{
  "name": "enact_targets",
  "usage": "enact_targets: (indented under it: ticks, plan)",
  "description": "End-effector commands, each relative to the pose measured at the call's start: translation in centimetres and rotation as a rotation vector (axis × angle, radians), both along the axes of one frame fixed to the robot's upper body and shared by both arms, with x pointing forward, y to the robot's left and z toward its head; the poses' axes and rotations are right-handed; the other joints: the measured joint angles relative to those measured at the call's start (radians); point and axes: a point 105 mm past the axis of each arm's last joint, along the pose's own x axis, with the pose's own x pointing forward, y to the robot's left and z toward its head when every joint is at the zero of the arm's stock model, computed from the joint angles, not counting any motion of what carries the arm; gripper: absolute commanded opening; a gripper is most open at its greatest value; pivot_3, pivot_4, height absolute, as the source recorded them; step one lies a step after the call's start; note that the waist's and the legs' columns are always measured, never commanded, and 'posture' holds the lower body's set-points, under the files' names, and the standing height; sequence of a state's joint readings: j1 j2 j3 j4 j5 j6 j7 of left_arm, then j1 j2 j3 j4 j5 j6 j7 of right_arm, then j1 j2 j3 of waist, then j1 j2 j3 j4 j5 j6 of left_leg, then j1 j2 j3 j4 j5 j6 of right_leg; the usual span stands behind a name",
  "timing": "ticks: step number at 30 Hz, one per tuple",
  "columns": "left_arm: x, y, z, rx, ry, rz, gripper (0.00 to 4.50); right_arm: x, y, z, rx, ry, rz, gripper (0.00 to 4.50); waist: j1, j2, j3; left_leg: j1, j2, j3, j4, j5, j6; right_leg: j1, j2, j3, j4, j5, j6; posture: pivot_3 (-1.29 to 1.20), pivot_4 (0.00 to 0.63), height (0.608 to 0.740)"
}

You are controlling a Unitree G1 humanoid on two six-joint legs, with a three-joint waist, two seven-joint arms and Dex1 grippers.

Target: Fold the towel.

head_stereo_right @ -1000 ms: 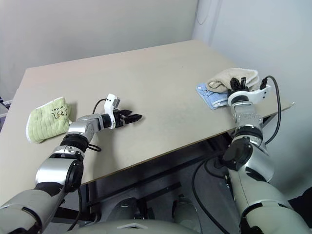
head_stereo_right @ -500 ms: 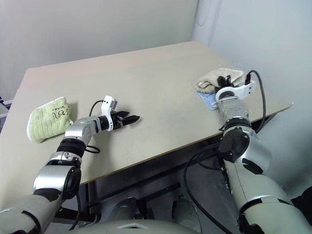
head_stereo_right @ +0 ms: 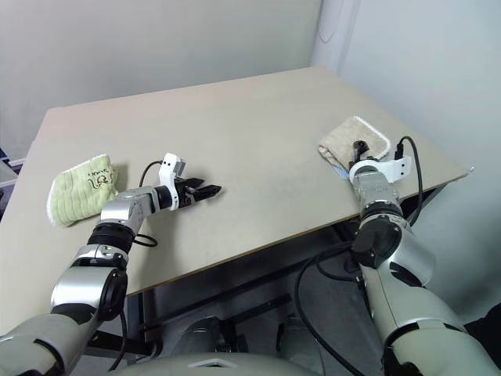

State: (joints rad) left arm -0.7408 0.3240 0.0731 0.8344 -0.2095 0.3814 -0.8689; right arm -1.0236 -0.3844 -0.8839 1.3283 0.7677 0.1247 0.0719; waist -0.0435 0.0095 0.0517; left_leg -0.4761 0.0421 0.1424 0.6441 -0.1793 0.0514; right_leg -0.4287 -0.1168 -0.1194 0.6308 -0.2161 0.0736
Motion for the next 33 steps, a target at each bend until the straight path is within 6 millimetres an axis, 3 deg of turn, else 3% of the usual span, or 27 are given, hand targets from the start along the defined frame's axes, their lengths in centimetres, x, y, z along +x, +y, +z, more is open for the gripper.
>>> enact_targets:
  ticks: [1,8,11,16,21,24,27,30,33]
  plan:
    - [0.6,-0.3,1.6,-0.033,-0.051,-0.005,4.5,0.6,-1.3,4.0,-0.009,-0.152,-0.009,4.48,-0.001,0.0,0.0,0.0,0.0,0.0,0.0,0.0,0.0,0.0,0.0,0.0,0.0,0.0,0.0,0.0,0.0,0.721]
    - [0.6,-0.9,1.9,-0.053,-0.06,-0.031,4.5,0.6,-1.2,6.3,0.001,-0.26,0.047,4.48,0.0,0.0,0.0,0.0,0.001,0.0,0.0,0.0,0.0,-0.001,0.0,0.0,0.0,0.0,0.0,0.0,0.0,0.721]
    - [0.6,-1.2,2.8,-0.085,-0.091,-0.055,4.5,-1.0,-2.6,6.3,-0.112,-0.216,-0.03,4.48,0.005,0.0,0.0,0.0,0.001,-0.001,0.0,0.0,0.0,-0.001,-0.001,-0.001,-0.001,0.0,0.0,0.0,0.0,0.721]
    - [0.4,-0.7,5.5,-0.148,-0.22,-0.097,4.5,-4.3,-0.3,7.5,-0.371,-0.195,0.103,4.48,0.002,0.001,0.0,-0.003,0.001,0.0,-0.002,0.0,0.0,-0.004,-0.001,0.001,-0.001,0.0,-0.001,0.0,0.0,0.721]
    - [-0.4,0.4,6.5,-0.125,-0.254,-0.144,4.5,-6.8,0.5,8.4,-0.528,-0.196,0.196,4.48,-0.001,0.003,-0.001,0.0,0.001,0.006,-0.011,0.0,0.0,-0.006,-0.001,0.003,-0.001,0.0,-0.002,0.0,0.0,0.721]
    - [-2.5,1.5,8.2,-0.211,-0.318,-0.237,4.5,-8.4,5.3,9.8,-0.887,-0.285,0.475,4.48,-0.002,0.005,-0.001,0.003,0.001,0.009,-0.015,0.0,0.0,-0.006,-0.001,0.004,-0.003,0.0,-0.002,0.0,0.0,0.721]
    - [-4.0,3.0,9.1,-0.224,-0.37,-0.277,4.5,-10.0,9.2,8.4,-1.234,-0.294,0.707,4.48,-0.004,0.005,-0.001,0.006,0.003,0.012,-0.015,0.0,0.0,-0.006,-0.001,0.006,-0.003,-0.002,-0.005,0.0,0.0,0.721]
    - [-4.3,4.1,9.6,-0.192,-0.441,-0.249,4.5,-11.3,10.6,9.1,-1.299,-0.386,0.811,4.48,0.002,0.005,-0.001,0.011,0.005,0.013,-0.016,0.0,-0.001,-0.002,0.0,0.002,-0.009,-0.003,-0.004,0.0,0.0,0.721]
    - [-5.1,4.2,9.5,-0.157,-0.501,-0.245,4.5,-11.3,11.0,9.2,-1.397,-0.389,0.841,4.48,0.015,0.004,-0.001,0.011,0.007,0.017,-0.024,0.0,-0.001,0.003,0.0,0.0,-0.017,0.002,-0.005,0.0,0.0,0.721]
